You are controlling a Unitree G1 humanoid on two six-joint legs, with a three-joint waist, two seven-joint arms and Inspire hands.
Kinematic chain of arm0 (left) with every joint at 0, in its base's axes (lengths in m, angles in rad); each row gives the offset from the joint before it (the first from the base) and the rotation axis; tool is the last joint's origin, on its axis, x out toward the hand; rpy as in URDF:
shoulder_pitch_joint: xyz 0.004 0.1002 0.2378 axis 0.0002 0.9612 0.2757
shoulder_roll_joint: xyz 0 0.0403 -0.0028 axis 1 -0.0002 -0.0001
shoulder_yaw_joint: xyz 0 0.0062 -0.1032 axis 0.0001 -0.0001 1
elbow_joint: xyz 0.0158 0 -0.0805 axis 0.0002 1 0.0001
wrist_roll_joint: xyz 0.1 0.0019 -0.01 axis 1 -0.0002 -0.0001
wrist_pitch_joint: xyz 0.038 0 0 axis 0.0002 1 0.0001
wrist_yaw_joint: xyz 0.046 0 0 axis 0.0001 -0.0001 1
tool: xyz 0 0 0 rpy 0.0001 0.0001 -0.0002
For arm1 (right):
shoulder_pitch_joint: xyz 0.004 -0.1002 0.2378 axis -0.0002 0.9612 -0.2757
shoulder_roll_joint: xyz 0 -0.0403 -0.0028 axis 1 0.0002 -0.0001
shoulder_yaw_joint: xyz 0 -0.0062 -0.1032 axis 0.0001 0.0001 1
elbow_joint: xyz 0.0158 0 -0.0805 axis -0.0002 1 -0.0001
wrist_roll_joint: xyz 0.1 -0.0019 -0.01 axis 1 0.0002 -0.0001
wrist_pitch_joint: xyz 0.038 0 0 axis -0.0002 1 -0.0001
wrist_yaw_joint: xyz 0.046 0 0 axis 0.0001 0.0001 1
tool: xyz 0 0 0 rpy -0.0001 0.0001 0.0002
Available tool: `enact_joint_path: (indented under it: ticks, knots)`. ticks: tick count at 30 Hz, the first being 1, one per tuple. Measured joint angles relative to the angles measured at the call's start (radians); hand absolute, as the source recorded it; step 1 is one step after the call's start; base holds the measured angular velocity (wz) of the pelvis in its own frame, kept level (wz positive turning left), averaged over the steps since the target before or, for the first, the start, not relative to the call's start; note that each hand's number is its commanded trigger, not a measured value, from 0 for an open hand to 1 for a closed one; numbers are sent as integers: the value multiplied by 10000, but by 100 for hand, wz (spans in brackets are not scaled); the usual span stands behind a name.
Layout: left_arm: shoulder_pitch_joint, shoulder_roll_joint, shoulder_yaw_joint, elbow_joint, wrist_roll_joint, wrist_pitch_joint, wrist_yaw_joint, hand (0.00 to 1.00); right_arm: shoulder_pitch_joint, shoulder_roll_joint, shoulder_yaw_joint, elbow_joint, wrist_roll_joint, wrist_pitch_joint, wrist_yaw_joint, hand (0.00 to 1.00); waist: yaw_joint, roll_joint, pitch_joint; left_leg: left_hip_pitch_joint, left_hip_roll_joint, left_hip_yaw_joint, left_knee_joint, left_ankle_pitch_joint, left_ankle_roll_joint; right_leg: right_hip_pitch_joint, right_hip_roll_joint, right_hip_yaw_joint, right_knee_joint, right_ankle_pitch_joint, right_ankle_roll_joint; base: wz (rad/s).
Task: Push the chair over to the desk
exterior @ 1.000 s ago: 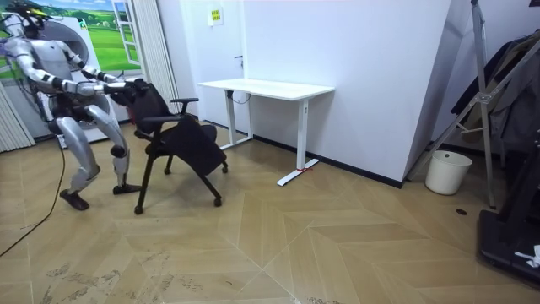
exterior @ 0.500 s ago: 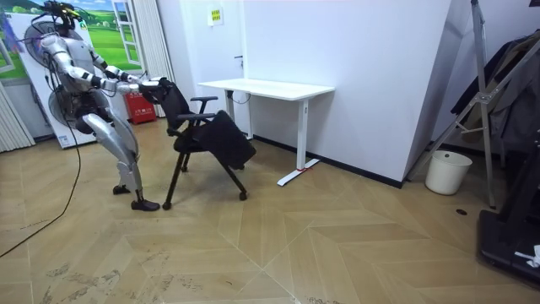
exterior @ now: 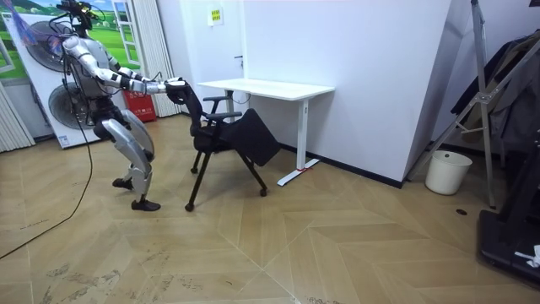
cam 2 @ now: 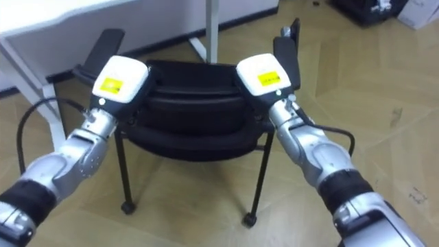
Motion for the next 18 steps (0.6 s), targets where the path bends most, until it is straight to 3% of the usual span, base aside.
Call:
enact_joint_path:
  ticks: [4,5,8,10,11,12,14,18]
  knots:
    - [-27,-149,6,5,89,248,300,100,-159,-44,3,34,13,-4,-25,100,29,-57,45,-550,-195,-1,-19,-92,-59,-2,-132,-6,15,-168,-17,4]
    - [-27,-169,-3,4,88,280,336,100,-185,-61,5,37,15,-1,-27,100,29,-56,50,-760,-268,-76,-188,-258,-215,-5,-173,-3,-2,-180,-1,0]
    - [-45,-239,-29,0,83,335,387,100,-189,-176,31,-37,25,-14,-23,100,19,-52,65,-1279,-590,-18,-1353,-712,-204,-71,-340,37,-24,-201,87,0]
    - [-89,-293,-23,-2,82,377,408,100,-195,-176,55,-145,35,7,-27,100,18,-61,63,-1492,-766,114,-2690,-736,-242,-189,-434,66,-69,-176,151,0]
    - [-135,-328,-24,-39,82,414,407,100,-203,-258,66,-233,57,26,-27,100,9,-58,60,-1651,-905,340,-3807,-617,-254,-296,-495,81,-75,-221,290,-6]
    - [-120,-311,-17,-150,85,526,404,100,-248,-210,80,-211,59,110,-38,100,24,-59,19,-1738,-1078,436,-4129,-181,-162,-377,-600,179,-87,-161,427,-4]
    - [-221,-316,-44,-225,79,583,330,100,-258,-264,94,-225,74,132,-191,100,-76,-172,9,-1792,-1348,408,-4499,106,-40,-493,-765,142,-186,-50,580,15]
    - [-339,-316,-7,-463,69,791,151,100,-448,-372,111,-222,75,250,-337,100,-57,-208,27,-1991,-1454,333,-4643,199,3,-665,-848,47,-253,91,485,10]
